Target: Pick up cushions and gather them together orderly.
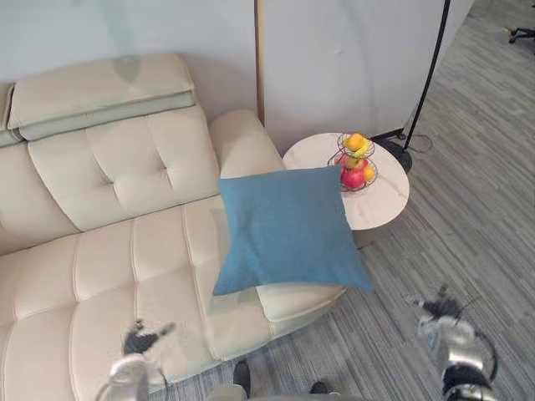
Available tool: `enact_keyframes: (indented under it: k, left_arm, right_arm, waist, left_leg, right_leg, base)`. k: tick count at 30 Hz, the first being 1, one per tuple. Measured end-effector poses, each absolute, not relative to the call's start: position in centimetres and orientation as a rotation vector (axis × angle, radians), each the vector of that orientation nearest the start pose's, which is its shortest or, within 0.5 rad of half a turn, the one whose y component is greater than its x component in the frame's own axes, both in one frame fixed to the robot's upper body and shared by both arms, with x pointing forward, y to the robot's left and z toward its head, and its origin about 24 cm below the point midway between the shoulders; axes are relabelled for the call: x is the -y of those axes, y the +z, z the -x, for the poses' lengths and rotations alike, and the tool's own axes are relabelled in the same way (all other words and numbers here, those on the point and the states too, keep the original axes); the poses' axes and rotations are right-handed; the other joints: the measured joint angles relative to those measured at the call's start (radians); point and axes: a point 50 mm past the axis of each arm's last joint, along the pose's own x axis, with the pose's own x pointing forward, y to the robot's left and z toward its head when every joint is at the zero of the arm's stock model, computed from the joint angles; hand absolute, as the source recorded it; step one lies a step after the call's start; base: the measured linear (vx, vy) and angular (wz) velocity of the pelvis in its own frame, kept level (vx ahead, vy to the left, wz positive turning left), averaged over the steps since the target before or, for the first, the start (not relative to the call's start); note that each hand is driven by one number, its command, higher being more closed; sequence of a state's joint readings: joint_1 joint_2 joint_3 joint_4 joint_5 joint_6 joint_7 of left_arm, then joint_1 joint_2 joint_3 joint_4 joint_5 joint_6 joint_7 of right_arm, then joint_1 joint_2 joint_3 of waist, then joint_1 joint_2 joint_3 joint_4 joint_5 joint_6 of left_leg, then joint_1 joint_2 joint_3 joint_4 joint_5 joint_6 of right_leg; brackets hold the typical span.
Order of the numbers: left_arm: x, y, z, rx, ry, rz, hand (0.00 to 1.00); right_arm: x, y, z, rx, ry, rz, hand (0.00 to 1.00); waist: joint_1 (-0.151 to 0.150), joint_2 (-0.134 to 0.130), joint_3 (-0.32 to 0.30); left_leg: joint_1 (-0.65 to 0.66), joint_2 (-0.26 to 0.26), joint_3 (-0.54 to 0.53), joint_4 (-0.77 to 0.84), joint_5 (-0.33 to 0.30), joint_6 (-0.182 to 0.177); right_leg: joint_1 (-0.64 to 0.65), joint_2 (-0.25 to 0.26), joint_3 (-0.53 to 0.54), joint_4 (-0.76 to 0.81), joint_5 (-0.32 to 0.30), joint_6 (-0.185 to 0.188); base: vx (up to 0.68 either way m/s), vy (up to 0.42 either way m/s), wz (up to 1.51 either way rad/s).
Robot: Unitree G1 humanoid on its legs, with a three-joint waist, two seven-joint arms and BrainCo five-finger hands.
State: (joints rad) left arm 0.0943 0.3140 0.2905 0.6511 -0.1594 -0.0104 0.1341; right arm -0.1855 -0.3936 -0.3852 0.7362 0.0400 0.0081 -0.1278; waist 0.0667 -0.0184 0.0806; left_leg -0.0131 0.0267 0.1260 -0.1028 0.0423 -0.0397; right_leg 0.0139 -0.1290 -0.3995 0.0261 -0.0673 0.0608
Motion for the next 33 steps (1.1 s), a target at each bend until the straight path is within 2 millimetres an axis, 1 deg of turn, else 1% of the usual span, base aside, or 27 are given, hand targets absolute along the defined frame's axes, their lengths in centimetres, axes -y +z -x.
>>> enact_keyframes:
  k: [2,4,8,9,11,13,14,15,17,18,19,22,23,24,25,26,29,32,33]
  left_arm:
    - [-31.7,-6.2,-16.9,-0.562,0.582,-0.102,0.00]
    - [-31.5,-5.7,-18.0,-0.521,0.590,-0.078,0.00]
    - [-30.4,-4.2,-20.8,-0.432,0.561,-0.046,0.00]
    - [-29.5,-3.4,-22.2,-0.387,0.522,-0.044,0.00]
    - [-28.6,-3.2,-23.1,-0.373,0.500,-0.034,0.00]
    - [-26.9,-2.9,-24.3,-0.354,0.463,-0.004,0.00]
    - [-26.5,-2.8,-24.8,-0.347,0.447,0.003,0.00]
    - [-25.4,-2.5,-25.6,-0.333,0.417,0.012,0.00]
    - [-23.5,-1.8,-27.1,-0.304,0.356,0.012,0.00]
    - [-23.1,-1.4,-27.6,-0.290,0.337,0.011,0.00]
    - [-22.3,-0.6,-28.6,-0.262,0.306,0.009,0.00]
    - [-20.8,0.9,-30.3,-0.213,0.249,0.000,0.00]
    - [-20.1,1.9,-31.3,-0.183,0.226,-0.006,0.00]
    - [-19.3,2.7,-32.2,-0.162,0.208,-0.013,0.00]
    - [-18.8,3.2,-32.7,-0.150,0.194,-0.014,0.00]
    - [-17.8,4.2,-33.8,-0.126,0.162,-0.021,0.00]
    - [-16.2,5.8,-35.3,-0.099,0.137,-0.039,0.00]
    - [-15.4,7.6,-36.5,-0.054,0.132,-0.087,0.00]
    - [-15.3,8.2,-36.7,-0.037,0.135,-0.091,0.00]
  right_arm:
    - [33.6,-0.6,-24.7,-0.387,-0.579,0.195,0.00]
    - [32.9,-0.2,-25.7,-0.369,-0.545,0.198,0.00]
    - [30.6,0.8,-28.2,-0.321,-0.449,0.182,0.00]
    - [29.5,1.6,-29.4,-0.290,-0.410,0.162,0.00]
    - [28.6,2.0,-30.3,-0.271,-0.384,0.150,0.00]
    - [26.4,2.3,-31.5,-0.246,-0.336,0.089,0.00]
    - [25.7,2.5,-31.9,-0.239,-0.319,0.081,0.00]
    - [24.6,2.7,-32.4,-0.230,-0.290,0.075,0.00]
    - [23.4,3.2,-33.2,-0.211,-0.260,0.062,0.00]
    - [23.0,3.5,-33.6,-0.204,-0.253,0.059,0.00]
    - [22.5,4.4,-34.3,-0.180,-0.240,0.058,0.00]
    - [21.7,6.3,-35.6,-0.129,-0.224,0.060,0.00]
    - [21.5,7.3,-36.4,-0.109,-0.224,0.049,0.00]
    - [21.3,8.0,-36.8,-0.094,-0.227,0.055,0.00]
    - [21.1,8.4,-37.0,-0.082,-0.228,0.056,0.00]
    - [20.9,9.3,-37.5,-0.055,-0.229,0.053,0.00]
    - [20.3,10.5,-38.0,-0.012,-0.232,0.019,0.00]
    - [19.7,12.0,-38.4,0.042,-0.227,0.011,0.00]
    - [19.5,12.5,-38.4,0.068,-0.221,0.008,1.00]
  waist:
    - [0.003,0.000,0.000]
    - [0.008,-0.001,0.000]
    - [0.020,-0.003,0.006]
    - [0.029,-0.005,0.021]
    - [0.037,-0.004,0.030]
    - [0.043,-0.010,0.058]
    - [0.044,-0.014,0.071]
    - [0.046,-0.017,0.096]
    - [0.047,-0.017,0.121]
    - [0.048,-0.017,0.136]
    - [0.051,-0.017,0.172]
    - [0.053,-0.017,0.193]
    - [0.051,-0.015,0.229]
    - [0.049,-0.014,0.245]
    - [0.047,-0.013,0.247]
    - [0.044,-0.013,0.251]
    - [0.042,-0.013,0.271]
    - [0.041,-0.015,0.293]
    - [0.041,-0.014,0.300]
  left_leg:
    - [-0.019,0.001,0.000,0.000,0.000,0.000]
    - [-0.025,0.001,0.000,0.000,0.000,0.000]
    - [-0.043,0.001,-0.001,0.000,0.000,0.000]
    - [-0.059,0.003,-0.001,0.001,0.001,0.001]
    - [-0.073,0.005,-0.001,0.001,0.001,0.001]
    - [-0.091,0.005,-0.002,0.004,0.003,0.002]
    - [-0.099,0.004,-0.003,0.011,0.004,0.004]
    - [-0.115,0.003,-0.007,0.026,0.004,0.005]
    - [-0.158,0.005,-0.028,0.051,0.005,0.006]
    - [-0.163,0.006,-0.029,0.056,0.005,0.006]
    - [-0.165,0.008,-0.030,0.061,0.006,0.007]
    - [-0.232,0.013,-0.032,0.088,0.011,0.008]
    - [-0.233,0.015,-0.031,0.088,0.020,0.010]
    - [-0.247,0.017,-0.031,0.088,0.027,0.009]
    - [-0.262,0.017,-0.031,0.088,0.032,0.008]
    - [-0.294,0.021,-0.030,0.087,0.045,0.006]
    - [-0.327,0.034,-0.027,0.086,0.060,0.002]
    - [-0.352,0.042,-0.024,0.070,0.083,-0.002]
    - [-0.361,0.046,-0.023,0.059,0.093,-0.004]
  right_leg:
    - [-0.016,0.003,0.003,-0.004,0.004,-0.005]
    - [-0.015,0.006,0.009,-0.023,0.014,-0.010]
    - [-0.029,0.007,0.026,-0.032,0.021,-0.012]
    - [-0.046,0.009,0.025,-0.032,0.025,-0.013]
    - [-0.059,0.011,0.026,-0.035,0.036,-0.015]
    - [-0.067,0.014,0.028,-0.055,0.056,-0.015]
    - [-0.070,0.011,0.028,-0.057,0.059,-0.019]
    - [-0.076,0.009,0.028,-0.058,0.067,-0.019]
    - [-0.099,0.005,0.030,-0.056,0.073,-0.022]
    - [-0.103,0.005,0.032,-0.053,0.073,-0.022]
    - [-0.104,0.006,0.034,-0.047,0.073,-0.022]
    - [-0.167,0.007,0.039,-0.025,0.073,-0.023]
    - [-0.171,0.007,0.043,-0.021,0.073,-0.023]
    - [-0.191,0.009,0.045,-0.013,0.076,-0.027]
    - [-0.207,0.011,0.047,-0.008,0.078,-0.029]
    - [-0.247,0.013,0.049,0.007,0.080,-0.033]
    - [-0.288,0.020,0.056,0.017,0.089,-0.041]
    - [-0.337,0.024,0.066,0.045,0.088,-0.042]
    - [-0.354,0.025,0.068,0.051,0.089,-0.043]
  base:
    - [0.06,0.000,0.00]
    - [0.05,0.006,-0.02]
    - [0.02,0.007,-0.02]
    - [0.00,0.000,0.00]
    - [0.00,0.000,0.00]
    - [-0.02,0.035,0.02]
    - [-0.04,0.036,0.09]
    - [-0.05,0.039,0.16]
    - [-0.05,0.038,0.24]
    - [-0.06,0.024,0.14]
    - [-0.10,0.017,0.05]
    - [-0.11,0.010,-0.02]
    - [-0.11,0.000,-0.07]
    - [-0.13,0.002,-0.08]
    - [-0.13,0.011,-0.07]
    - [-0.10,0.013,-0.06]
    - [-0.09,-0.010,-0.07]
    - [-0.08,-0.013,-0.08]
    - [-0.08,-0.013,-0.07]
